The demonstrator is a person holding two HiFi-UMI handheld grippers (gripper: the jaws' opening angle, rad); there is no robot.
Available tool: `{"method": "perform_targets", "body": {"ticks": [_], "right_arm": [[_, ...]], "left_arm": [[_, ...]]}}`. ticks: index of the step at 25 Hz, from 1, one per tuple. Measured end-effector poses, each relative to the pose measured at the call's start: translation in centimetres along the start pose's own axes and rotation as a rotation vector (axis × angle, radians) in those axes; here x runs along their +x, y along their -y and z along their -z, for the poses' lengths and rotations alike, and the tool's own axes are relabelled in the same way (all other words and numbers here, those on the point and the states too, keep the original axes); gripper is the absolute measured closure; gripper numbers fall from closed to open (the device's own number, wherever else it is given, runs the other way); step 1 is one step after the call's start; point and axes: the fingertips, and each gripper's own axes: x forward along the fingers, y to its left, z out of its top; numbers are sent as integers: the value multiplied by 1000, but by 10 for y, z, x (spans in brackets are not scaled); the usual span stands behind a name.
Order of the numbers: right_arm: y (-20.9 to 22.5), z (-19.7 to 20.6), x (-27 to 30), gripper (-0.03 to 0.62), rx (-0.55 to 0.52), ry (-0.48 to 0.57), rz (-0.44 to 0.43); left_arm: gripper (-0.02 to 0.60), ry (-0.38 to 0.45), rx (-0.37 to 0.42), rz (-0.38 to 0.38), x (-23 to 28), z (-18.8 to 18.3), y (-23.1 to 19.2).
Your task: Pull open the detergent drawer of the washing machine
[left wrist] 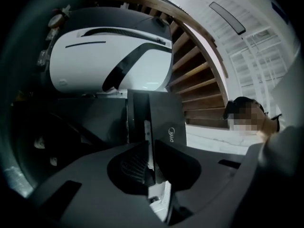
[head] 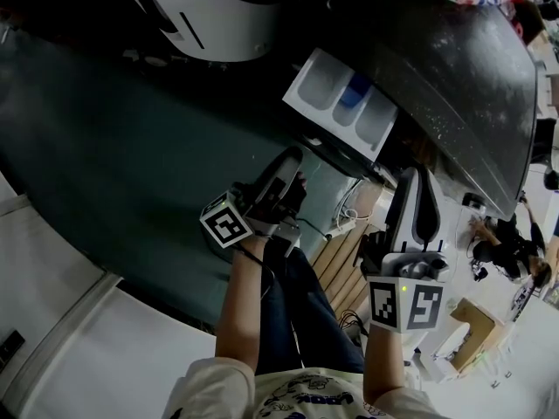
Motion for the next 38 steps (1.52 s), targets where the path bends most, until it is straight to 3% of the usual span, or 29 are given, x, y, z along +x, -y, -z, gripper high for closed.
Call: {"method": "perform_targets", "body": {"ticks": [5, 8, 25, 38], "right_arm": [[4, 2, -3, 560, -3, -4, 9], [5, 2, -3, 560, -5, -5, 15], [4, 6, -2, 554, -11, -12, 14], [-12, 7, -18, 554, -12, -2, 2]], "left_arm": [[437, -10, -48, 49, 16, 11, 3], [418, -7, -62, 88, 22, 11, 10], [421, 0, -63, 141, 32, 6, 21], [437, -19, -45, 148, 0, 9, 34]]}}
